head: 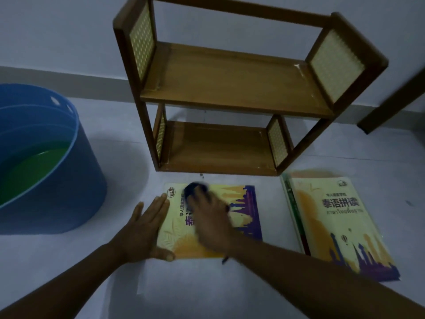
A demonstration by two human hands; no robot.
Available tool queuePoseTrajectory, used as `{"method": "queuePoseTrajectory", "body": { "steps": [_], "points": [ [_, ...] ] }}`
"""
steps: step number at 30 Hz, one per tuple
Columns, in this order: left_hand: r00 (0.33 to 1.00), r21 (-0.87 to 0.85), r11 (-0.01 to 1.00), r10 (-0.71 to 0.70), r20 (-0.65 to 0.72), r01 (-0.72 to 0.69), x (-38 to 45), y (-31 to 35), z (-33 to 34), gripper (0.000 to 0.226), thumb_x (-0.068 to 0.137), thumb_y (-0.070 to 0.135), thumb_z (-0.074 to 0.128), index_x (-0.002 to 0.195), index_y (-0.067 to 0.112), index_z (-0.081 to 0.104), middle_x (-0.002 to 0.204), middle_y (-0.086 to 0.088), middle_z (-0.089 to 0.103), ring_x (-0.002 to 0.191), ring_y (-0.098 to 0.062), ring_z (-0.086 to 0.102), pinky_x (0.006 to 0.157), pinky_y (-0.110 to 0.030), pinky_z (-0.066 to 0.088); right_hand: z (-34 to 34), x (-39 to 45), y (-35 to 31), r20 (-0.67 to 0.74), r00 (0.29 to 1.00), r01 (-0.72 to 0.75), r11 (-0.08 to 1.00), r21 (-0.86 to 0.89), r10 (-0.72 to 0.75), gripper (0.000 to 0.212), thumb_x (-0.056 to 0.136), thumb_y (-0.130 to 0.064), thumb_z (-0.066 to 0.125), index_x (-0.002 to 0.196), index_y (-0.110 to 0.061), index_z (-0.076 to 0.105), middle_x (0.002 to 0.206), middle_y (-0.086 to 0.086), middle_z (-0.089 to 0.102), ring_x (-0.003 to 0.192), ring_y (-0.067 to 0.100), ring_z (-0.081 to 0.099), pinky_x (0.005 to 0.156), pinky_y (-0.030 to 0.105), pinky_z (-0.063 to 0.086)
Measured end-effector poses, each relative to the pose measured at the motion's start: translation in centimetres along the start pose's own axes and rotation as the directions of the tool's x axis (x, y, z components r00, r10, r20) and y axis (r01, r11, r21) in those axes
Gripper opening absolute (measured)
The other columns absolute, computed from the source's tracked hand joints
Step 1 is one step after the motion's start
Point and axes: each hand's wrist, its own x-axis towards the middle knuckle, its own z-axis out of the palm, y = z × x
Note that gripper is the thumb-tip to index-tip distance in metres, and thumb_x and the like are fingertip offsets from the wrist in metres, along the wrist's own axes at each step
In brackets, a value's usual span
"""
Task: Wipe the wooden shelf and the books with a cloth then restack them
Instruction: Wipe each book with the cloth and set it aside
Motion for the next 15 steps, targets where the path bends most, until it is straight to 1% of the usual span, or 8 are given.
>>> {"method": "queuePoseTrajectory", "body": {
  "steps": [2, 4, 5, 7, 9, 11, 13, 15],
  "points": [
    [1.000, -0.010, 1.000, 0.003, -0.023, -0.003, -0.1, 0.0, -0.1, 0.129, 0.060, 0.095, 0.039, 0.145, 0.020, -0.024, 0.154, -0.001, -0.030, 0.142, -0.012, -0.029, 0.120, -0.048, -0.009, 1.2, -2.4, -3.7, 0.076, 0.933, 0.346, 0.935, 0.078, -0.352, 0.064, 0.075, -0.024, 0.063, 0.133, -0.013, 0.039, 0.142, 0.014, 0.036, 0.123, 0.040, 0.039, 0.095, 0.051, 0.042],
    [1.000, 0.023, 1.000, -0.002, -0.018, 0.002, -0.1, 0.1, -0.2, 0.129, 0.060, 0.096, 0.035, 0.144, 0.019, -0.026, 0.153, -0.001, -0.032, 0.142, -0.012, -0.030, 0.119, -0.047, -0.012, 0.6, -2.7, -2.2, 0.113, 0.859, 0.499, 0.866, 0.036, -0.499, 0.050, 0.080, -0.028, 0.061, 0.127, -0.018, 0.048, 0.138, 0.009, 0.044, 0.122, 0.034, 0.044, 0.093, 0.049, 0.045],
    [1.000, 0.038, 0.999, -0.009, -0.016, 0.010, -0.1, 0.2, -0.1, 0.131, 0.059, 0.096, 0.035, 0.144, 0.017, -0.025, 0.153, -0.003, -0.031, 0.142, -0.015, -0.029, 0.118, -0.047, -0.013, 0.4, -2.2, -0.2, 0.056, 0.898, 0.437, 0.899, -0.014, -0.436, 0.046, 0.079, -0.027, 0.061, 0.124, -0.021, 0.052, 0.136, 0.006, 0.048, 0.116, 0.032, 0.049, 0.088, 0.046, 0.048],
    [1.000, 0.038, 0.999, -0.021, -0.010, 0.021, 0.0, 0.2, 0.0, 0.136, 0.058, 0.097, 0.036, 0.146, 0.012, -0.022, 0.154, -0.006, -0.029, 0.143, -0.020, -0.027, 0.117, -0.048, -0.015, -0.2, -1.4, 5.3, -0.022, 0.996, 0.088, 0.996, 0.010, -0.088, 0.048, 0.076, -0.020, 0.056, 0.124, -0.022, 0.057, 0.138, 0.007, 0.051, 0.108, 0.034, 0.054, 0.084, 0.044, 0.048],
    [1.000, 0.034, 0.999, -0.031, -0.006, 0.031, -0.1, 0.2, 0.1, 0.137, 0.058, 0.096, 0.038, 0.145, 0.010, -0.023, 0.154, -0.008, -0.029, 0.143, -0.021, -0.028, 0.117, -0.048, -0.016, -0.2, -1.7, 9.7, -0.078, 0.969, -0.238, 0.971, -0.013, 0.236, 0.052, 0.080, -0.016, 0.053, 0.132, -0.020, 0.052, 0.144, 0.009, 0.046, 0.112, 0.037, 0.051, 0.085, 0.044, 0.046],
    [1.000, 0.031, 0.999, -0.027, 0.005, 0.027, -0.1, 0.2, -0.1, 0.138, 0.057, 0.097, 0.037, 0.145, 0.010, -0.025, 0.153, -0.008, -0.032, 0.142, -0.020, -0.029, 0.117, -0.048, -0.015, 0.4, -2.5, 8.6, -0.038, 0.964, -0.265, 0.961, -0.076, 0.263, 0.059, 0.077, -0.016, 0.053, 0.135, -0.019, 0.045, 0.148, 0.011, 0.040, 0.116, 0.041, 0.048, 0.085, 0.047, 0.047],
    [1.000, 0.015, 1.000, -0.012, -0.005, 0.012, 0.2, 0.2, -0.2, 0.138, 0.057, 0.097, 0.037, 0.145, 0.010, -0.023, 0.153, -0.007, -0.031, 0.143, -0.020, -0.027, 0.117, -0.047, -0.014, 1.6, -4.1, 3.7, 0.069, 0.998, -0.005, 0.997, -0.081, 0.011, 0.066, 0.072, -0.017, 0.057, 0.135, -0.018, 0.039, 0.147, 0.014, 0.033, 0.118, 0.043, 0.044, 0.086, 0.052, 0.044],
    [0.999, 0.032, 0.999, 0.003, -0.033, -0.002, 0.3, 0.4, -0.2, 0.136, 0.059, 0.096, 0.038, 0.147, 0.009, -0.018, 0.154, -0.007, -0.027, 0.145, -0.023, -0.021, 0.116, -0.045, -0.012, 1.9, -5.8, -0.4, 0.142, 0.908, 0.391, 0.919, 0.046, -0.394, 0.054, 0.075, -0.020, 0.060, 0.128, -0.019, 0.047, 0.144, 0.011, 0.039, 0.120, 0.039, 0.042, 0.090, 0.052, 0.044]
  ]
}}
